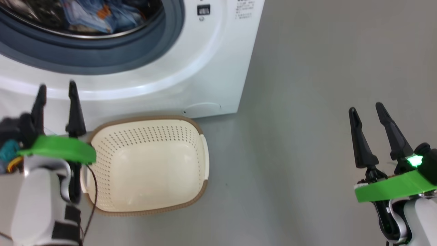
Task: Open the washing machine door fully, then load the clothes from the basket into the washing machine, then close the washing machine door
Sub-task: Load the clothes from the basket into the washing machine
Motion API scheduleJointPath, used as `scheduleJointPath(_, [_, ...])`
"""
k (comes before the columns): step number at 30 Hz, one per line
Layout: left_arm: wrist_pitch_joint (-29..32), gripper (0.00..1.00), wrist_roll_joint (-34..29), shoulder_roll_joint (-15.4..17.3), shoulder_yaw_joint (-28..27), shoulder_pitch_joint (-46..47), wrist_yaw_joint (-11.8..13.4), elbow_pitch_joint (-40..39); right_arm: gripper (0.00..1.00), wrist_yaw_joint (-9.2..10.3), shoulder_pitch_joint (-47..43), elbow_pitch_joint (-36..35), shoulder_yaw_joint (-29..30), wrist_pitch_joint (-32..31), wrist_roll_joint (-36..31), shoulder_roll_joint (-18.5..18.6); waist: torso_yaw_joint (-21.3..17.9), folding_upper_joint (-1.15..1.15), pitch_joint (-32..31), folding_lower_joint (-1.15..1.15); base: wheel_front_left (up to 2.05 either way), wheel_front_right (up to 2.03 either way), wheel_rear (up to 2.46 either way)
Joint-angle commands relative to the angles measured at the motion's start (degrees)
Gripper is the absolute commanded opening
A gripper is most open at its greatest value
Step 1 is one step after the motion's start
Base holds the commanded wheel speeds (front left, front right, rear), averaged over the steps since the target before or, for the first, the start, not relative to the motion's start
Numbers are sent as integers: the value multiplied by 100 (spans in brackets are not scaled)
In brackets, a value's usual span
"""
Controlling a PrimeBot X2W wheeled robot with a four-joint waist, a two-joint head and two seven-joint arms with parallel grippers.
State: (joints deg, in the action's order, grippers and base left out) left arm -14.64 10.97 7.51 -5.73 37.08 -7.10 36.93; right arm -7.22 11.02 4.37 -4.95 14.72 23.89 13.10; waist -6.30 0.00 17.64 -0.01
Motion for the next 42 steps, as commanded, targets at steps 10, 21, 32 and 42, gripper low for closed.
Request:
scheduleJointPath(10, [-36, 100, -108, 50, -248, -1218, -36, -986, 100, -26, -486, -125, 12, 28, -54, 195, 277, 0, -678, 1, 0, 0, 0])
scheduleJointPath(21, [-36, 100, 101, 25, -174, -2319, -38, -1906, 100, -26, -881, -159, 197, 28, -78, 212, 376, 0, -971, 1, 0, 0, 0])
scheduleJointPath(32, [-36, 100, 136, -51, -153, -2865, -38, -2347, 100, -26, -1002, -175, 280, 28, -94, 194, 409, 0, -1047, 1, 0, 0, 0])
scheduleJointPath(42, [-36, 100, 141, -61, -173, -2930, -38, -2422, 100, -26, -1003, -180, 261, 28, -103, 182, 372, 0, -1055, 1, 0, 0, 0])
